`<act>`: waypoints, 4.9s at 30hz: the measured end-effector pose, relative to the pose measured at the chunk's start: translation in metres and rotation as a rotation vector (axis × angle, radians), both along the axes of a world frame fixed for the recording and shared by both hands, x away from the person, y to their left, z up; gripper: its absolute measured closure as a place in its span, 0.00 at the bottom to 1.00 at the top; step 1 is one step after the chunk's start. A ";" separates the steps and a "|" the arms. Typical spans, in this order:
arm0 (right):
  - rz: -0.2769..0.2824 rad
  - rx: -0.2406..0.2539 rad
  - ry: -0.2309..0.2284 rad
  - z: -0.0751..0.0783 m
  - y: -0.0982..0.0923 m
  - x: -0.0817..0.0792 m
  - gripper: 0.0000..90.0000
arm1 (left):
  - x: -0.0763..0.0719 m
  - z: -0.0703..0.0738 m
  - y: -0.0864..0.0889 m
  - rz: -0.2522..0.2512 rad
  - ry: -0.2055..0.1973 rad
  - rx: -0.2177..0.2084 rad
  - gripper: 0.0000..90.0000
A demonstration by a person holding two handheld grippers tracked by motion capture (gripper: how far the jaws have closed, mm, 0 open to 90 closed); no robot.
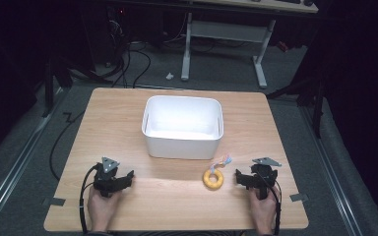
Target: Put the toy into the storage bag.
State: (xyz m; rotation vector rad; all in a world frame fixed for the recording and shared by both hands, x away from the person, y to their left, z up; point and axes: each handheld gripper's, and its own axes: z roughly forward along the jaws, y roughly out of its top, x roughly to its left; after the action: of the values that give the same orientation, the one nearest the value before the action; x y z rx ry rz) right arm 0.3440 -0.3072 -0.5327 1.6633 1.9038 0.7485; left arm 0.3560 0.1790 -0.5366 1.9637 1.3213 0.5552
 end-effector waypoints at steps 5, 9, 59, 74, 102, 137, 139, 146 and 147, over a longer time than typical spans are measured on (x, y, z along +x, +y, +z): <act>-0.002 0.001 0.000 0.000 0.000 0.000 0.05 | 0.000 0.000 0.000 -0.001 0.001 -0.002 0.30; -0.004 0.002 0.001 0.000 0.000 0.000 0.05 | 0.000 0.000 0.000 -0.002 0.002 -0.002 0.30; 0.077 0.025 0.042 0.013 -0.009 -0.015 0.38 | 0.000 0.000 -0.001 -0.004 0.001 0.006 0.29; 0.131 0.041 0.020 0.024 -0.003 -0.026 0.43 | 0.000 0.000 0.000 -0.005 0.001 0.003 0.29; 0.383 0.027 0.097 0.053 0.046 -0.022 0.55 | 0.000 0.000 -0.001 -0.005 0.001 0.004 0.29; 0.412 -0.084 0.260 0.038 0.086 0.017 0.64 | 0.000 0.000 0.000 -0.006 0.002 -0.004 0.29; 0.403 -0.086 0.269 0.037 0.087 0.018 0.64 | 0.000 0.000 0.000 -0.007 0.002 -0.004 0.28; 0.416 -0.089 0.286 0.033 0.090 0.019 0.70 | 0.000 0.000 0.000 -0.006 0.002 -0.006 0.28; 0.415 -0.092 0.287 0.033 0.090 0.019 0.71 | 0.000 0.000 0.000 -0.006 0.002 -0.006 0.28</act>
State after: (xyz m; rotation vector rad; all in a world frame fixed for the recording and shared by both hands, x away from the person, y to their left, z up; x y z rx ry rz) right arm 0.3634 -0.2169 -0.4993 1.3926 2.4919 0.5820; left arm 0.3557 0.1794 -0.5365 1.9632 1.3161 0.5459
